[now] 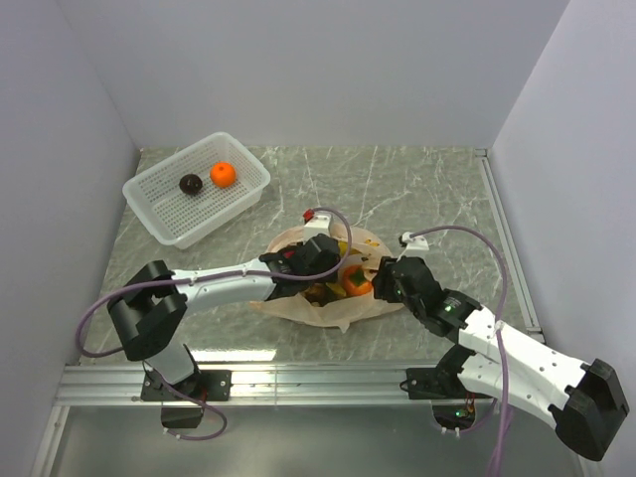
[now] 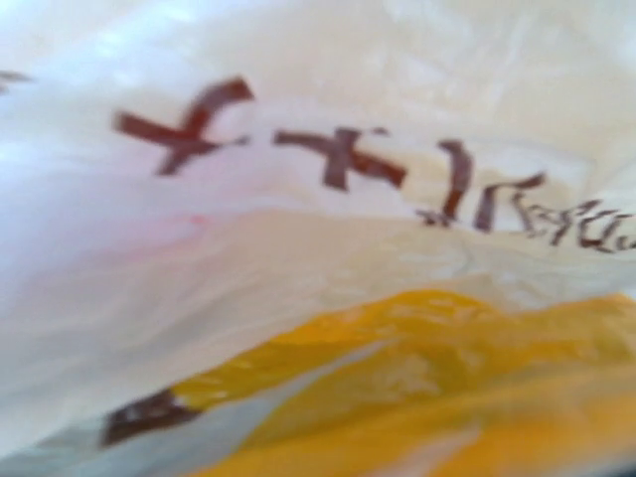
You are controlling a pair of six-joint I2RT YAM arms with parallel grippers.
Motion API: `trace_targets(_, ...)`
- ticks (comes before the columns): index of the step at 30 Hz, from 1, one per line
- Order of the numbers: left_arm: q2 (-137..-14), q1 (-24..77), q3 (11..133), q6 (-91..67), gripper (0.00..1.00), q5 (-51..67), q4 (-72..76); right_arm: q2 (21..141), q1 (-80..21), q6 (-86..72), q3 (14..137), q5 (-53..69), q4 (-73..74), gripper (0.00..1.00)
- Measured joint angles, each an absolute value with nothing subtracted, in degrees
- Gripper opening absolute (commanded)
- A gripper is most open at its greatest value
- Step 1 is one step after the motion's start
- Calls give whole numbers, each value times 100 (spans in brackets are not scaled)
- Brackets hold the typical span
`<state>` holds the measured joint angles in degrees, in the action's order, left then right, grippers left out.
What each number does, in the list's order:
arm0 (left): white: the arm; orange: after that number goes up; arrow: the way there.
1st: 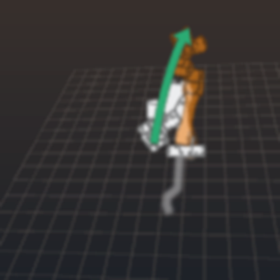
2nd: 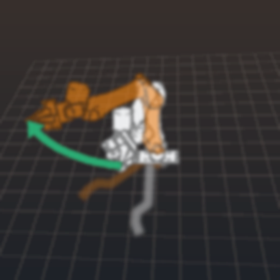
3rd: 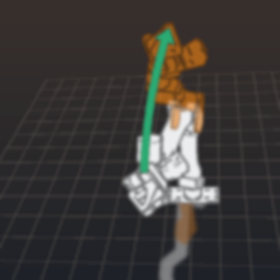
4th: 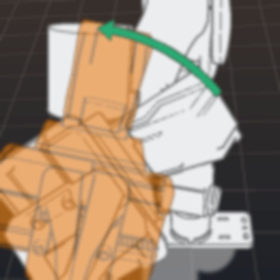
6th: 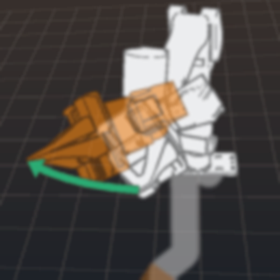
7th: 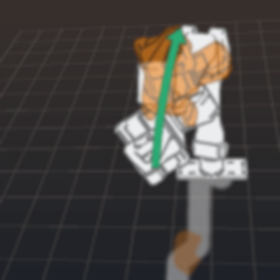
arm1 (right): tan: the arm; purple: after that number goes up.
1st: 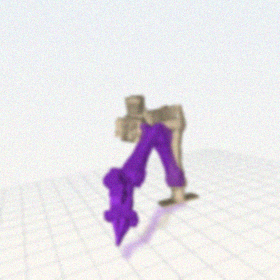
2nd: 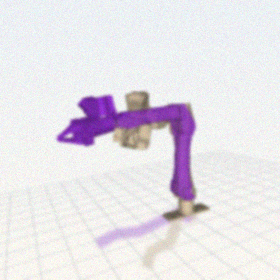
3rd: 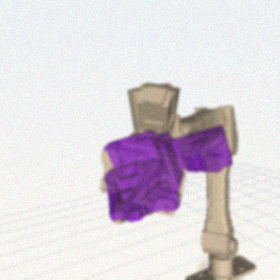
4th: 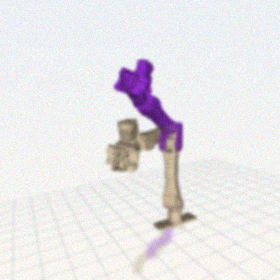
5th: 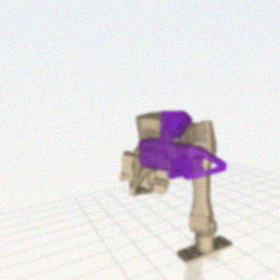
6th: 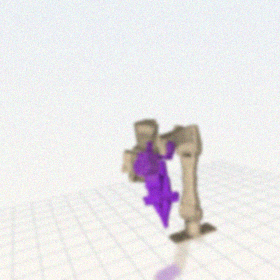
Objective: Untie the knot of the plastic bag and take out the fruit
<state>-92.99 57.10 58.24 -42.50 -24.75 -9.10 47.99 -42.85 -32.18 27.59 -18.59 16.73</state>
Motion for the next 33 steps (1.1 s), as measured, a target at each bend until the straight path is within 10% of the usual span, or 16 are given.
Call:
trace_targets(13, -9150, 5655, 5760, -3336, 18, -1933, -1459, 5118, -3406, -3050, 3559, -2187, 2104, 0)
trace_targets(33, -7524, 5275, 5089, -2805, 21, -897, -644, 5463, -2836, -2856, 3170, -1310, 1855, 0)
